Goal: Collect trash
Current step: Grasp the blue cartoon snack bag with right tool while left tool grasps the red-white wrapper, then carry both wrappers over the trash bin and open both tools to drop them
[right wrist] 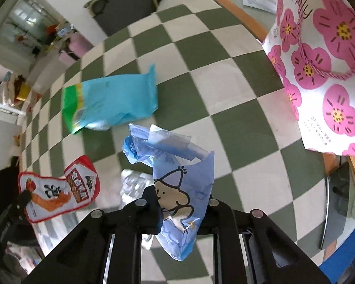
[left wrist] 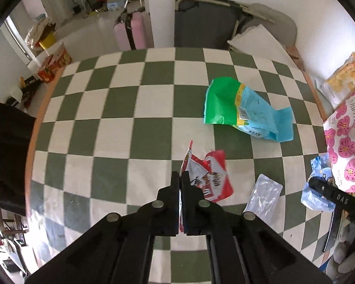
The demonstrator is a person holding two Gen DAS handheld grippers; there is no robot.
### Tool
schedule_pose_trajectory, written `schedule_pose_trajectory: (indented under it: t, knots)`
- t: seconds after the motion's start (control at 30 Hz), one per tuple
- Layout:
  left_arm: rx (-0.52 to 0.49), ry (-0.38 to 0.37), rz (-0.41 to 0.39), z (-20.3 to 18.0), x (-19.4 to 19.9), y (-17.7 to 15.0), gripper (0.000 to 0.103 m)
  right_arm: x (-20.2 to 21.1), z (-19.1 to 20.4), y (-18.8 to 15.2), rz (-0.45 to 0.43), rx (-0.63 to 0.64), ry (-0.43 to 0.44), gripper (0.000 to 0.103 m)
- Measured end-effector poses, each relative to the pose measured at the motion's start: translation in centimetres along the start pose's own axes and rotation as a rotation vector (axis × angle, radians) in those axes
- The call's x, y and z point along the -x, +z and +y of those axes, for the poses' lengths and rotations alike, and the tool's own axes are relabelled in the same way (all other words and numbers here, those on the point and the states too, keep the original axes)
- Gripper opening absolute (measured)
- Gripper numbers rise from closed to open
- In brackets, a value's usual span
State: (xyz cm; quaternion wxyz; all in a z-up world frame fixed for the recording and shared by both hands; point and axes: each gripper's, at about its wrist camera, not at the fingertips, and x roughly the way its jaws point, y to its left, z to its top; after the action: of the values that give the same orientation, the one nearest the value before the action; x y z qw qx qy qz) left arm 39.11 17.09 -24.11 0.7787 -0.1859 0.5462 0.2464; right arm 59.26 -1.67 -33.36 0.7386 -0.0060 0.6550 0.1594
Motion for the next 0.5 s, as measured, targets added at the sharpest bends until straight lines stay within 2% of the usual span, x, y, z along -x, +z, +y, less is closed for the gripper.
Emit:
schedule_pose_trajectory:
  t: [0.27, 0.5]
  knots:
    - [0.016, 0.037, -0.074, 3.1, 5.1, -3.1, 0.000, 3.9, 1.9, -6.0, -0.028, 0.093, 0.057, 0.017]
    - [0.022, 0.026, -0.123, 6.4, 10.0, -9.0, 0.000, 8.4, 3.4, -13.2, -0.076, 0.137, 0.090, 0.016]
